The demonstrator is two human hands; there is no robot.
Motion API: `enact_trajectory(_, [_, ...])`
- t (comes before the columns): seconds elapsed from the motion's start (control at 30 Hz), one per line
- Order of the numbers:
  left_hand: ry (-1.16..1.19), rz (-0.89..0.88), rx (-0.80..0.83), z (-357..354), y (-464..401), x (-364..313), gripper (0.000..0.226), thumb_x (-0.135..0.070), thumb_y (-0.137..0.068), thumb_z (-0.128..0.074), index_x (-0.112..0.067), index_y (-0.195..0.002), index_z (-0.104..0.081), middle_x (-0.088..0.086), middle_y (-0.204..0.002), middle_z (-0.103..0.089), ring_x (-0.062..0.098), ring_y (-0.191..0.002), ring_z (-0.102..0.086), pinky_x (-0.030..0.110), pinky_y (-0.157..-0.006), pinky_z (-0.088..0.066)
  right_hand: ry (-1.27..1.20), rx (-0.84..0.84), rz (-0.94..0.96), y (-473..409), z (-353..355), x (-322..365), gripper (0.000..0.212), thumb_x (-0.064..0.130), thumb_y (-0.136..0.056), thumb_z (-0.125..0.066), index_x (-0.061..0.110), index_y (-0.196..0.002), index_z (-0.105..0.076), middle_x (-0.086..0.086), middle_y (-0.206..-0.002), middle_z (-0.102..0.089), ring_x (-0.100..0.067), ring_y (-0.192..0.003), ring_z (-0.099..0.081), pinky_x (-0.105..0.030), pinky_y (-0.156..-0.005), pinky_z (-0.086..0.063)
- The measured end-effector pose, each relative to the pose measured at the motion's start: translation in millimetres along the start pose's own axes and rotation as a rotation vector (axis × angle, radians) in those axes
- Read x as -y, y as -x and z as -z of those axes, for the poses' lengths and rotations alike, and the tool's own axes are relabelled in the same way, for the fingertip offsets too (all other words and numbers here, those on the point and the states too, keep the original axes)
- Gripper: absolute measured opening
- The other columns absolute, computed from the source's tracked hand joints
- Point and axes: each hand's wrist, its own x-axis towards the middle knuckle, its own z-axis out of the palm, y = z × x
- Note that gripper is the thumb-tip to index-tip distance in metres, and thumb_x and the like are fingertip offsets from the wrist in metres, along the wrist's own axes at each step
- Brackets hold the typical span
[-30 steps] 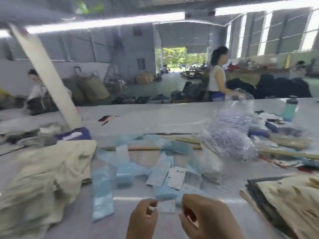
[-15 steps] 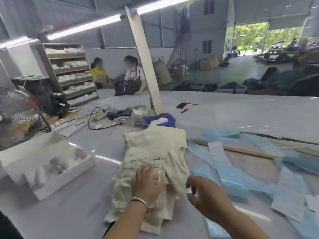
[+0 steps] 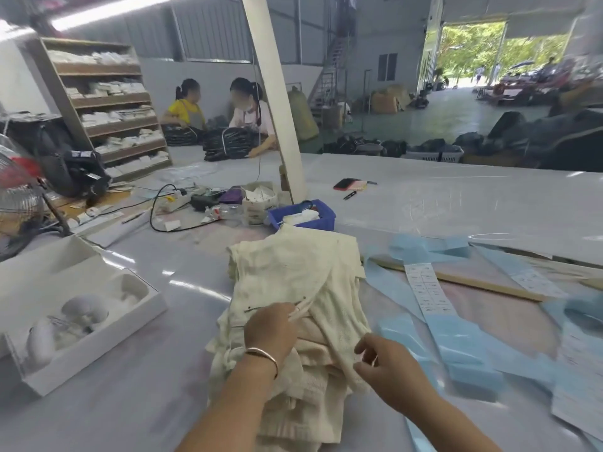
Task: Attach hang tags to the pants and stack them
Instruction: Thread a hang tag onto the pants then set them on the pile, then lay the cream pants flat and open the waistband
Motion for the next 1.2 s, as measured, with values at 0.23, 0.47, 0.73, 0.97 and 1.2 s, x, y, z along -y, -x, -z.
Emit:
enact_trajectory(0.23, [0.069, -0.092, -0.031, 11, 52, -1, 0.033, -0.026, -0.078, -0.054, -0.027, -0.108, -0.068, -0.006, -0.106, -0.067, 0.018, -0.103, -0.062, 0.020, -0.075, -0.039, -1.210, 0.235, -0.391, -53, -14, 25, 0.053, 0.052, -0.088, -0.058, 0.006, -0.114, -0.059, -0.018, -0.099, -0.073, -0.033, -0.092, -0.069, -0.039, -0.083, -0.054])
enact_trajectory(0.47, [0.560, -0.053, 0.297, -10, 83, 36, 0.013, -0.045, -0.085, -0.068, -0.035, -0.092, -0.073, -0.009, -0.098, -0.065, 0.008, -0.093, -0.062, 0.017, -0.080, -0.046, -1.102, 0.098, -0.429, -83, -48, 59, 0.046, 0.004, -0.087, -0.068, 0.003, -0.130, -0.054, -0.019, -0.117, -0.066, -0.036, -0.104, -0.065, -0.052, -0.093, -0.052])
enact_trajectory(0.73, [0.949, 0.456, -0.045, 14, 48, 98, 0.064, -0.066, -0.080, -0.063, -0.013, -0.115, -0.063, 0.007, -0.119, -0.064, 0.028, -0.114, -0.059, 0.045, -0.099, -0.047, -1.337, 0.327, 0.011, -49, -6, 28, 0.050, 0.023, -0.069, -0.083, 0.002, -0.112, -0.070, -0.023, -0.113, -0.067, -0.035, -0.103, -0.067, -0.041, -0.081, -0.055])
enact_trajectory(0.97, [1.788, 0.457, 0.238, 2, 37, 71, 0.047, -0.044, -0.087, -0.059, -0.014, -0.123, -0.067, 0.018, -0.121, -0.067, 0.034, -0.108, -0.066, 0.044, -0.084, -0.056, -1.569, 0.390, -0.102, -29, 8, 8, 0.077, 0.076, -0.082, -0.039, 0.014, -0.112, -0.073, -0.015, -0.113, -0.070, -0.028, -0.105, -0.067, -0.037, -0.081, -0.057])
enact_trajectory(1.2, [1.899, 0.356, 0.020, 23, 45, 67, 0.026, -0.024, -0.071, -0.066, -0.009, -0.089, -0.079, 0.015, -0.080, -0.073, 0.029, -0.068, -0.072, 0.033, -0.056, -0.057, -1.311, 0.404, -0.181, -17, 24, 13, 0.049, 0.003, -0.042, -0.062, -0.001, -0.091, -0.069, -0.019, -0.082, -0.063, -0.032, -0.071, -0.063, -0.033, -0.068, -0.050])
